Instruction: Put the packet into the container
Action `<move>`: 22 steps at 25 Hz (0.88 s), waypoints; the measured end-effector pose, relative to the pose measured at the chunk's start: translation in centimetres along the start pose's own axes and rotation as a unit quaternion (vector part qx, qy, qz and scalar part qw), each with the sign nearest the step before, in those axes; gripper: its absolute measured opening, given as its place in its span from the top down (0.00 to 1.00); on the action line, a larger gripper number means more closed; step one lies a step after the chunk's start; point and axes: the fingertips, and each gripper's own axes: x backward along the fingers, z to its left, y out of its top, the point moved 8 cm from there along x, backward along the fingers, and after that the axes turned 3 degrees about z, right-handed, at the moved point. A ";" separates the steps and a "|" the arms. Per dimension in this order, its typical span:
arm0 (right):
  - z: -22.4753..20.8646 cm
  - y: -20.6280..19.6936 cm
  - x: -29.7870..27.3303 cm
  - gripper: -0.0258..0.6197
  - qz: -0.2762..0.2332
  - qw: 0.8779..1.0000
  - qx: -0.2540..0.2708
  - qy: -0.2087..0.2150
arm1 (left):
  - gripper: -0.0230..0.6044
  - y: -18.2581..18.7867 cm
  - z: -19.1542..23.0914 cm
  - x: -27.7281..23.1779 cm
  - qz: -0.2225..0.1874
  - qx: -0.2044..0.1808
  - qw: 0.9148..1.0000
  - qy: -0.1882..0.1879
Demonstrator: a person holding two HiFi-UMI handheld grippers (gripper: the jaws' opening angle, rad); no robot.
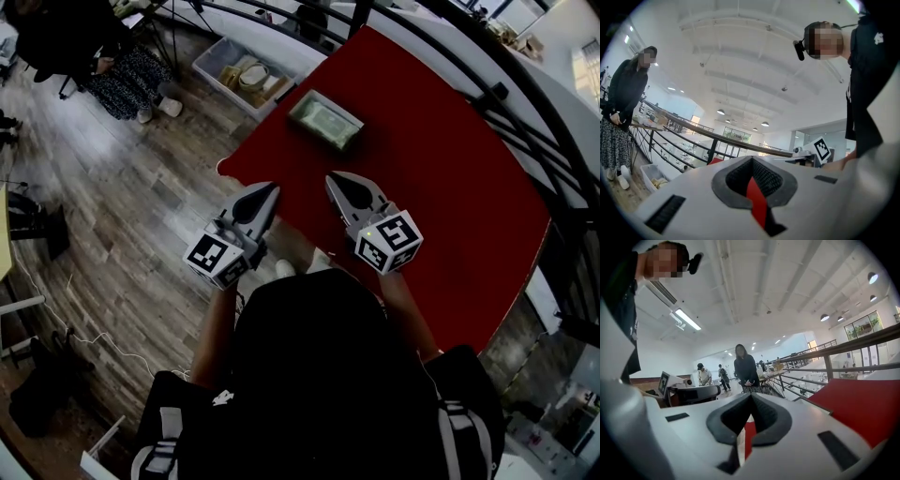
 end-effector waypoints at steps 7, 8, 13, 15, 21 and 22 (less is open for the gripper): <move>1.6 0.3 1.1 0.93 -0.010 1.000 0.017 0.005 | 0.96 0.1 -1.2 0.9 -0.008 -0.012 1.000 -0.012; 1.6 0.3 1.1 0.93 -0.011 1.000 0.017 0.005 | 0.96 0.3 -1.5 1.0 -0.005 -0.011 1.000 -0.011; 1.8 0.3 0.7 0.93 -0.010 1.000 0.016 0.006 | 0.96 -0.4 -1.1 1.0 -0.009 -0.019 1.000 -0.021; 1.8 0.3 0.6 0.93 -0.009 1.000 0.017 0.007 | 0.96 -0.2 -1.2 1.0 -0.006 -0.015 1.000 -0.018; 1.8 0.1 0.7 0.93 -0.005 1.000 0.019 0.006 | 0.96 -0.8 -0.6 1.3 -0.014 -0.020 1.000 -0.014; 1.7 0.1 0.7 0.93 -0.005 1.000 0.019 0.006 | 0.96 -1.0 -0.5 1.3 -0.013 -0.021 1.000 -0.015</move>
